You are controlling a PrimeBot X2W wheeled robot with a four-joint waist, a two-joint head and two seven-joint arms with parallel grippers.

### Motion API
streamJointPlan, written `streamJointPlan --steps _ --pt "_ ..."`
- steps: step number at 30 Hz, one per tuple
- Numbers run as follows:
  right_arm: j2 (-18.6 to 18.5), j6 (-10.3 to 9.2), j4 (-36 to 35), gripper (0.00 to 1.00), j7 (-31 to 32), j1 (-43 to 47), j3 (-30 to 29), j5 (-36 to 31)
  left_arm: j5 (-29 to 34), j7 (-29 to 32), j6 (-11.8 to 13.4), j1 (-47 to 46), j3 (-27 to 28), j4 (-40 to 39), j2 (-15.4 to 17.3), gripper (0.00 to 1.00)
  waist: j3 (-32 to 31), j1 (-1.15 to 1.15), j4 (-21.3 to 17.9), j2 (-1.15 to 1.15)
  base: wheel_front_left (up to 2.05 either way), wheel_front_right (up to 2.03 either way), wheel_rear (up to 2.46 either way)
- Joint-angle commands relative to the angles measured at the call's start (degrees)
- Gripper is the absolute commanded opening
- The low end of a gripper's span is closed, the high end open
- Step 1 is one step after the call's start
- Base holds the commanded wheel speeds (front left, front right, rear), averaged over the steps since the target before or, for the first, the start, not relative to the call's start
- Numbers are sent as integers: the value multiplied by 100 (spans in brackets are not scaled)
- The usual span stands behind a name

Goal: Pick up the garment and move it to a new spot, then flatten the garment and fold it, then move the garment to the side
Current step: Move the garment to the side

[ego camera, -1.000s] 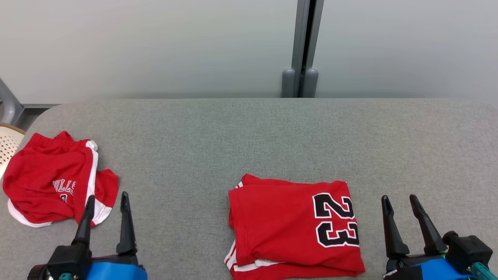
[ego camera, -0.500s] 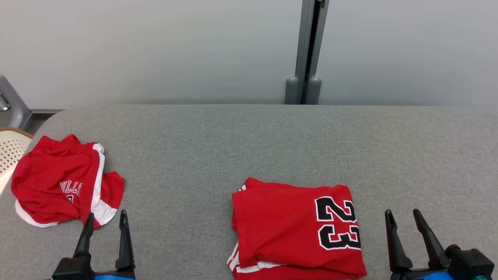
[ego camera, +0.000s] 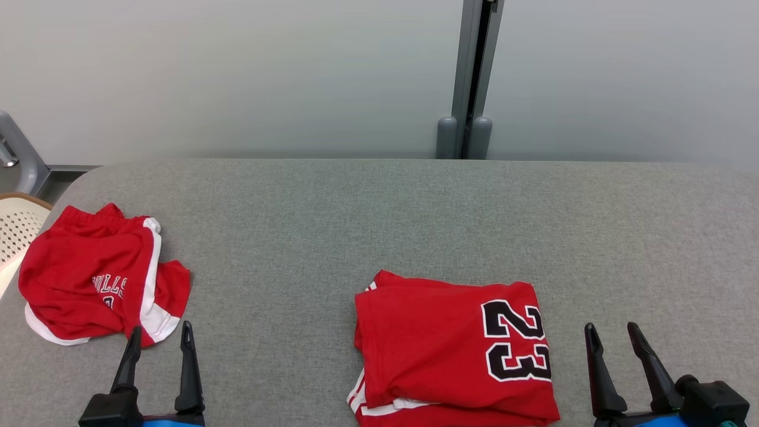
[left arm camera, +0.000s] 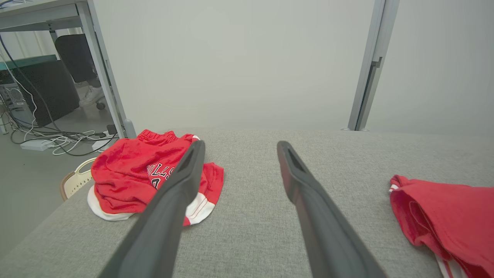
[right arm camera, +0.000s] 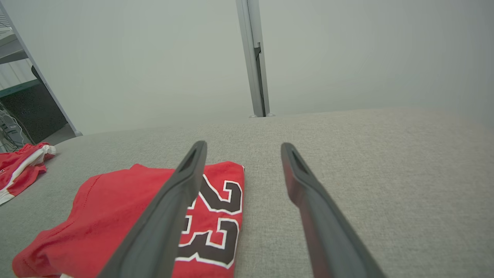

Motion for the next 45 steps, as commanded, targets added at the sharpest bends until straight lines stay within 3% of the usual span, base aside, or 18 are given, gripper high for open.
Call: streamJointPlan --steps 1,7,18,33,45 --pt "-1 1 18 100 -16 60 8 -44 24 -27 -7 -15 30 -20 -10 100 2 0 -5 0 0 0 0" --pt "-1 1 124 100 -16 -61 27 -5 45 -27 -41 -12 82 -40 -32 100 32 0 -32 0 0 0 0" --pt "-3 1 674 100 384 -1205 504 -159 72 -27 -100 -208 27 -98 -77 100 204 0 7 0 0 0 0" --pt "-3 1 2670 100 416 -1748 382 -297 27 -27 -142 -414 -14 -120 -121 100 494 0 149 0 0 0 0" --pt "17 6 3824 100 234 -2109 930 133 27 -27 -168 -502 -65 -68 -141 100 626 0 208 0 0 0 0"
